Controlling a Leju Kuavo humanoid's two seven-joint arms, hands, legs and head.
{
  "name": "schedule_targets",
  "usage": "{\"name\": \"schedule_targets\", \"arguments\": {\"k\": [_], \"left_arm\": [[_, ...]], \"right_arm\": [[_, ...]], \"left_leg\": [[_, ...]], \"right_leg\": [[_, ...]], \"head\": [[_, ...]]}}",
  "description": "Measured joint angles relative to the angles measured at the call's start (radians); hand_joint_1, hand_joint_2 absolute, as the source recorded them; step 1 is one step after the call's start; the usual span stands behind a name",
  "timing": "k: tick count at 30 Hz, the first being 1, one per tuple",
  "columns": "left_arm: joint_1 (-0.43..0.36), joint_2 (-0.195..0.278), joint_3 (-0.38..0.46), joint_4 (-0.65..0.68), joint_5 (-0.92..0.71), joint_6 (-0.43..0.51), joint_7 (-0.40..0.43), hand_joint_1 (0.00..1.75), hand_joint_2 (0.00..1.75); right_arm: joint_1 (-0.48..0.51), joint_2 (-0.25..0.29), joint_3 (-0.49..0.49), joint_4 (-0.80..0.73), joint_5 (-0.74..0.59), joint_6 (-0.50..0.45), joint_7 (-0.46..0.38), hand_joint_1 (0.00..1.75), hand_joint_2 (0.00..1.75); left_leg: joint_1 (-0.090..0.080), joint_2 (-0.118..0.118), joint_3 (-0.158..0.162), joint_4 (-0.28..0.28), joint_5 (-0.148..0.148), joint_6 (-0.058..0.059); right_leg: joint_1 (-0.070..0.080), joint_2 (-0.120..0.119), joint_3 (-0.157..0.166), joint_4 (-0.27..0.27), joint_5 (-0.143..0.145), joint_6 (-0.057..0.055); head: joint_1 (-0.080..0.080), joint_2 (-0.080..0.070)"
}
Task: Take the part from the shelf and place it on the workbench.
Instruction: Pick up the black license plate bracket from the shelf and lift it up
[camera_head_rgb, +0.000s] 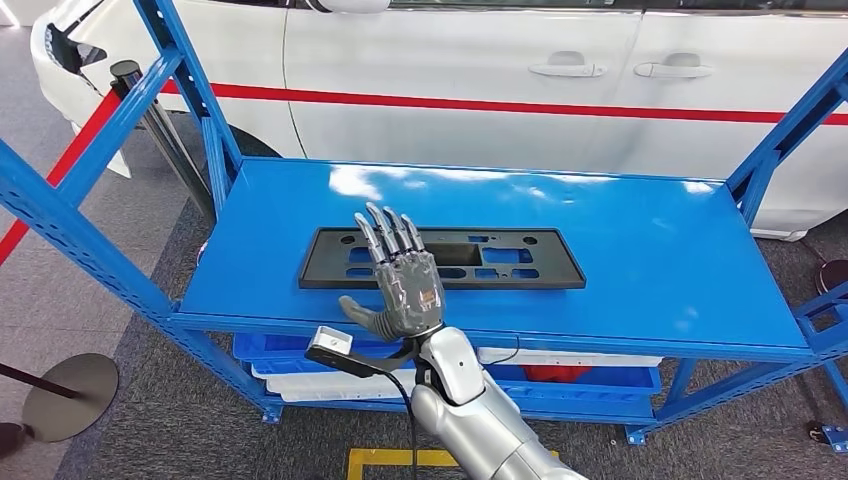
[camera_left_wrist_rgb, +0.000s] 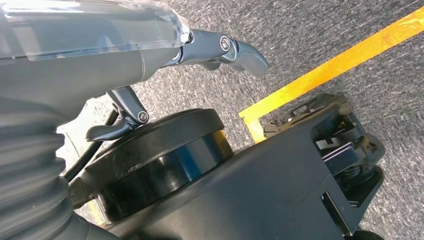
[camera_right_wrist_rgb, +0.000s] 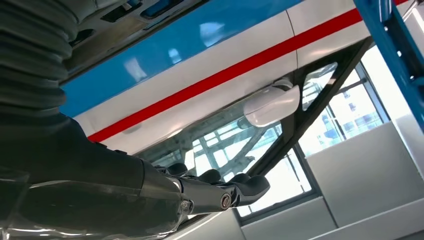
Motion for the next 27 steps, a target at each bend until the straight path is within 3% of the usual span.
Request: {"name": "schedule_targets", "arguments": {"k": [27], "left_arm": [[-0.013,0.000,-0.003,0.000,-0.001,0.010,0.000,0.00,1.75]], "right_arm": [[-0.113,0.020,0.034,0.216,0.022,0.000,0.094,0.00,1.75]], "left_leg": [[0.000,0.000,0.000,0.000,0.000,0.000]], "right_leg": [[0.000,0.000,0.000,0.000,0.000,0.000]], "head": [[0.000,0.000]]}}
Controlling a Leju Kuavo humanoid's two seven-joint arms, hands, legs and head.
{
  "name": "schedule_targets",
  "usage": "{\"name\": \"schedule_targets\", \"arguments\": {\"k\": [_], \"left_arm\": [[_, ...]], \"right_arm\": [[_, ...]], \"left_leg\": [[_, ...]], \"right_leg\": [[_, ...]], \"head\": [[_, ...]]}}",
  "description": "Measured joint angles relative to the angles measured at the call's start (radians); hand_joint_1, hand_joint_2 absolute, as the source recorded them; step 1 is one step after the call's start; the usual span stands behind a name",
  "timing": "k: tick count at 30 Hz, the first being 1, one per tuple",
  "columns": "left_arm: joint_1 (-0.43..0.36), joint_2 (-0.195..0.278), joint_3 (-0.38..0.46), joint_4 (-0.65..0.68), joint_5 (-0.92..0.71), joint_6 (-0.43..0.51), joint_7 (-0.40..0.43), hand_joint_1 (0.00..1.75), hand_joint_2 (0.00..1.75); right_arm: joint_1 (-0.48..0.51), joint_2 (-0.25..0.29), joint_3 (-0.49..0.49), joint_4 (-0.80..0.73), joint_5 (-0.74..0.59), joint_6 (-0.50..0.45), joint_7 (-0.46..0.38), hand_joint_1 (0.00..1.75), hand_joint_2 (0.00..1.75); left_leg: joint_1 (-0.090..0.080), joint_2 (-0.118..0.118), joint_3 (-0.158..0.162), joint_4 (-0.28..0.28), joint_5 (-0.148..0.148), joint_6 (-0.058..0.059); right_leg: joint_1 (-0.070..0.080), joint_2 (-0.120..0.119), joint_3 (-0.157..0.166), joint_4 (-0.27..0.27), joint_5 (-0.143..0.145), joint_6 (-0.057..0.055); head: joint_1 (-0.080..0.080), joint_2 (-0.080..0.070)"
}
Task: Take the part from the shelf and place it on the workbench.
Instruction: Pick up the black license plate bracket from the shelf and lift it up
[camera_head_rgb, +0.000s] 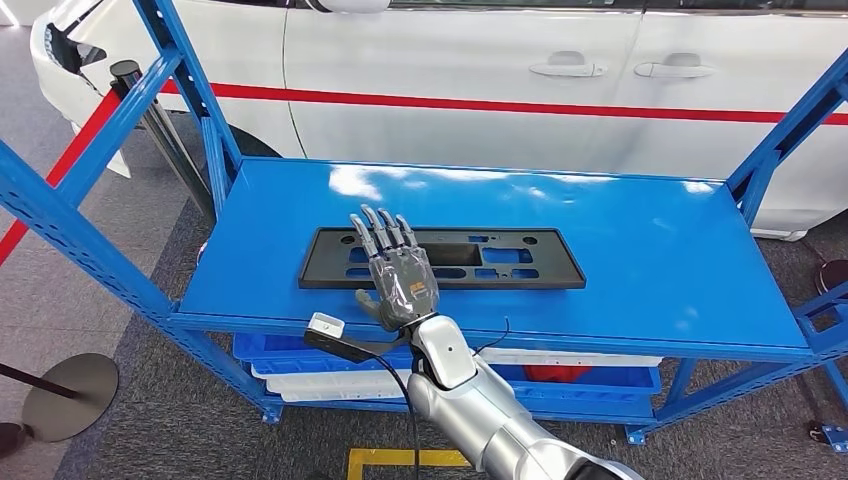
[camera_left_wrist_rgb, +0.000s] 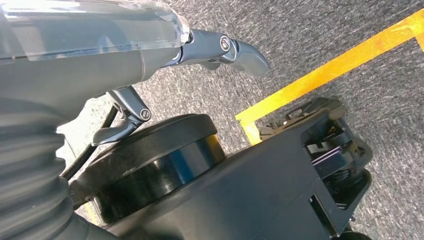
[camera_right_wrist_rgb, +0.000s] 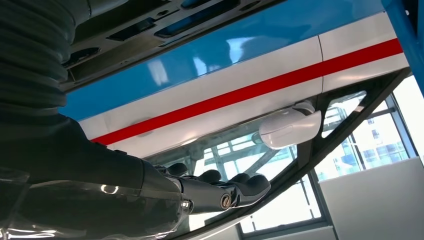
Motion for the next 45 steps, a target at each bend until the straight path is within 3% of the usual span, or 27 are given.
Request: {"name": "schedule_targets", "arguments": {"k": [10,29,40,45], "left_arm": [[-0.001,0.000,0.000,0.000,-0.007,0.009,-0.001,0.00,1.75],[-0.001,0.000,0.000,0.000,-0.012,0.022,-0.003,0.00,1.75],[-0.002,0.000,0.000,0.000,-0.008,0.025,-0.006,0.00,1.75],[-0.004,0.000,0.000,0.000,-0.017,0.018,-0.006,0.00,1.75]], "right_arm": [[-0.010,0.014,0.000,0.034,0.001,0.001,-0.004,0.00,1.75],[-0.023,0.016,0.002,0.137,0.056,0.013,0.095,0.00,1.75],[-0.042,-0.005,0.003,0.184,0.082,0.029,0.137,0.00,1.75],[-0.056,-0.026,0.002,0.212,0.083,0.028,0.197,0.00,1.75]], "left_leg": [[0.000,0.000,0.000,0.000,0.000,0.000],[0.000,0.000,0.000,0.000,0.000,0.000],[0.000,0.000,0.000,0.000,0.000,0.000],[0.000,0.000,0.000,0.000,0.000,0.000]], "right_leg": [[0.000,0.000,0.000,0.000,0.000,0.000],[0.000,0.000,0.000,0.000,0.000,0.000],[0.000,0.000,0.000,0.000,0.000,0.000],[0.000,0.000,0.000,0.000,0.000,0.000]], "head": [[0.000,0.000],[0.000,0.000],[0.000,0.000],[0.000,0.000]]}}
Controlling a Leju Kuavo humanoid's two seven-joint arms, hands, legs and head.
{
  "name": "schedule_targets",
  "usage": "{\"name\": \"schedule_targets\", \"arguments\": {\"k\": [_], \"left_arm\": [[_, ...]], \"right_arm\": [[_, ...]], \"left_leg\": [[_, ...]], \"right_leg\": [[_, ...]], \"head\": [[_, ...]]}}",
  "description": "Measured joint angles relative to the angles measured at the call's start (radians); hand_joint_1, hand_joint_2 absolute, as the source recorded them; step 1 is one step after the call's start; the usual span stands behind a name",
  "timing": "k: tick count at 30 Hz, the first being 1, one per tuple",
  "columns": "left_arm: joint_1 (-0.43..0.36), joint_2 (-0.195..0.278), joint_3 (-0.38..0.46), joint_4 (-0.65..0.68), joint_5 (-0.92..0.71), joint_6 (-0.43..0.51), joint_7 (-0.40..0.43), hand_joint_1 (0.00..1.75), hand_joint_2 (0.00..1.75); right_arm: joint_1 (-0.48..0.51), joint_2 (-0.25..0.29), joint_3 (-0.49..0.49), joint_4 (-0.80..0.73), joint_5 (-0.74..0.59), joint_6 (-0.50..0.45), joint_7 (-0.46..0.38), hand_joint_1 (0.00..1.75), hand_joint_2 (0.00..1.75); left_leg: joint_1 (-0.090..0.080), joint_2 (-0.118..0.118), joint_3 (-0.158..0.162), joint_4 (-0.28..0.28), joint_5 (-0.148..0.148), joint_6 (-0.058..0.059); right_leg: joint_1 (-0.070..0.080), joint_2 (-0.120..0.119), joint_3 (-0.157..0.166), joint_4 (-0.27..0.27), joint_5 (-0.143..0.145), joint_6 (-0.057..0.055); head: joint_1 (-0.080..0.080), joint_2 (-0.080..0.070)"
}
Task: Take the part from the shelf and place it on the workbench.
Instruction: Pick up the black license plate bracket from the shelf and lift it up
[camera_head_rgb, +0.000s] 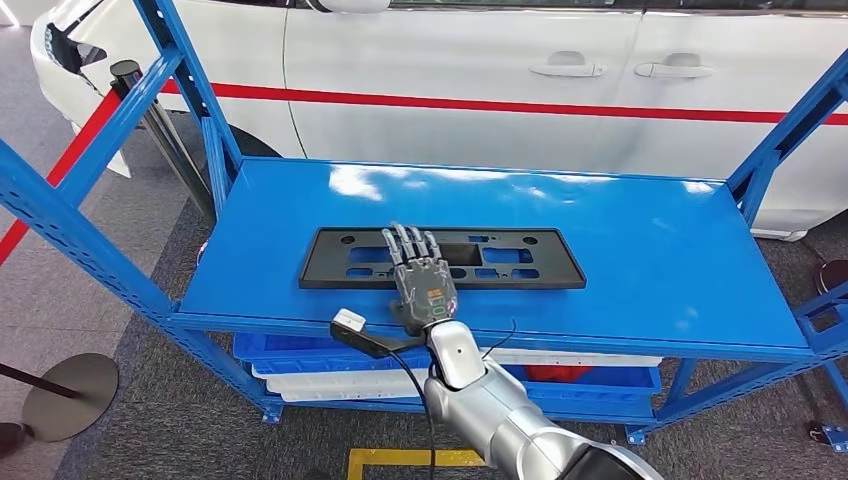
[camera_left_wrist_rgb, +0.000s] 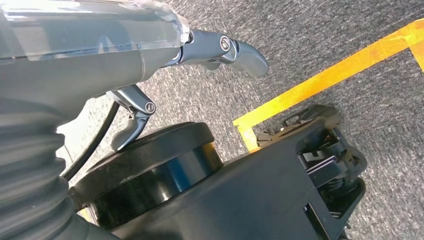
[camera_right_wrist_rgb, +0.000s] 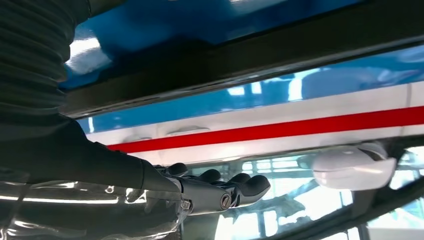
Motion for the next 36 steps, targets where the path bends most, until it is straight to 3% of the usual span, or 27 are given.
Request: {"name": "schedule_targets", "arguments": {"k": [6,23,27,28,32,36], "left_arm": [[-0.002,0.000,0.000,0.000,0.000,0.000,0.001,0.00,1.75],[-0.001,0.002,0.000,0.000,0.001,0.003,-0.014,0.00,1.75],[-0.001,0.002,0.000,0.000,0.001,0.003,-0.014,0.00,1.75],[-0.001,0.002,0.000,0.000,0.001,0.003,-0.014,0.00,1.75],[-0.001,0.003,0.000,0.000,0.000,0.004,-0.015,0.00,0.00],[0.000,0.003,0.000,0.000,-0.008,0.007,-0.016,0.00,0.00]], "right_arm": [[-0.024,-0.046,-0.027,0.042,-0.002,0.001,0.071,0.00,1.75],[-0.043,-0.093,-0.113,0.072,-0.039,-0.004,0.060,0.00,1.75],[-0.040,-0.096,-0.122,0.076,-0.042,-0.004,0.056,1.75,1.75],[-0.039,-0.097,-0.124,0.077,-0.044,-0.004,0.055,1.75,1.75],[-0.027,-0.097,-0.137,0.084,-0.055,-0.008,0.024,1.75,1.75],[-0.016,-0.096,-0.158,0.089,-0.067,-0.021,-0.029,1.75,1.75]], "left_leg": [[0.000,0.000,0.000,0.000,0.000,0.000],[0.000,0.000,0.002,0.000,0.000,0.000],[0.000,0.000,0.003,0.000,0.000,0.000],[0.000,0.000,0.003,0.000,0.000,0.000],[0.000,0.000,0.003,0.000,0.000,0.000],[0.000,0.000,0.002,0.000,0.000,0.000]], "right_leg": [[0.000,0.000,0.000,0.000,0.001,0.001],[0.000,0.000,0.002,0.000,0.001,0.001],[0.000,0.000,0.003,0.000,0.001,0.001],[0.000,0.000,0.003,0.000,0.001,0.001],[0.000,0.000,0.003,0.000,0.002,0.001],[0.000,0.000,0.003,0.000,0.002,0.001]], "head": [[0.000,0.000],[0.000,0.000],[0.000,0.000],[0.000,0.000],[0.000,0.000],[0.000,0.000]]}}
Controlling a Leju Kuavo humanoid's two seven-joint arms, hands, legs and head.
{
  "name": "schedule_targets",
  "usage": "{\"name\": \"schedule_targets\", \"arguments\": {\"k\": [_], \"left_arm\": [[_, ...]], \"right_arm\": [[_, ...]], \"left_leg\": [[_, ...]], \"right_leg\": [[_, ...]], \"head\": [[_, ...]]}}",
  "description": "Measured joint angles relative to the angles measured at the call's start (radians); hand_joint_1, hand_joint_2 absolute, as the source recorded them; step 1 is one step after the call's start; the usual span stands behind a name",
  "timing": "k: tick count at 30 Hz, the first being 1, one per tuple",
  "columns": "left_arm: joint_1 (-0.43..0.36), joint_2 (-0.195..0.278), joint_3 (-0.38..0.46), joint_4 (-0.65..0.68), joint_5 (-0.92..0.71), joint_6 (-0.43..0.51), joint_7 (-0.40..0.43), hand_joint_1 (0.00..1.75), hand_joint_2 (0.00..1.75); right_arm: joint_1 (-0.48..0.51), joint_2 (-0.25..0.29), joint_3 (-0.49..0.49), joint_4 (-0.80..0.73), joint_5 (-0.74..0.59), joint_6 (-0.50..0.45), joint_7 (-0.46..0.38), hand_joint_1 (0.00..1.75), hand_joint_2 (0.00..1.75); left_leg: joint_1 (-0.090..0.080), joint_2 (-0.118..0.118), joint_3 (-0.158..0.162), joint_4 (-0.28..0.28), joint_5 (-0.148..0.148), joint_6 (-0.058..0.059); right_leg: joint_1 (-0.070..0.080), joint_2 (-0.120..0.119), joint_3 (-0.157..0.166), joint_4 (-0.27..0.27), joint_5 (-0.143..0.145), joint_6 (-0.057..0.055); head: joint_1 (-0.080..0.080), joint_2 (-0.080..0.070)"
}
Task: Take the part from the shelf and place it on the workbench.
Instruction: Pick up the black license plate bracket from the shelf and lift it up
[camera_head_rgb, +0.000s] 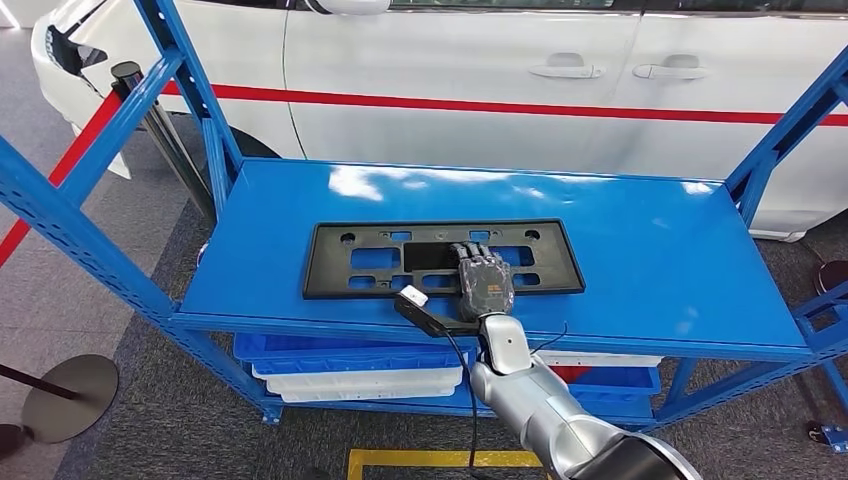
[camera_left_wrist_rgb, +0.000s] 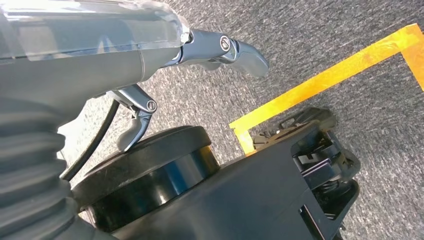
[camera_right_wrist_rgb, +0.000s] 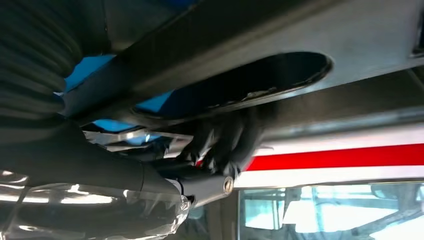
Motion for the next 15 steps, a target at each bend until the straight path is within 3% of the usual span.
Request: {"name": "schedule_targets", "arguments": {"k": [8,15], "left_arm": [[0.000,0.000,0.000,0.000,-0.009,0.009,-0.002,0.00,0.00],[0.000,0.000,0.000,0.000,-0.018,0.012,0.001,0.00,0.00]], "right_arm": [[0.010,0.020,-0.069,-0.036,-0.063,-0.005,-0.160,1.75,1.75],[0.027,0.073,-0.179,-0.194,-0.172,-0.005,-0.373,1.75,1.75]], "left_leg": [[0.000,0.001,-0.001,0.000,0.000,0.000],[0.000,0.001,-0.003,0.000,0.000,0.000]], "right_leg": [[0.000,0.000,-0.001,0.000,0.000,0.000],[0.000,0.000,-0.002,0.001,0.000,0.000]], "head": [[0.000,0.000],[0.000,0.000]]}}
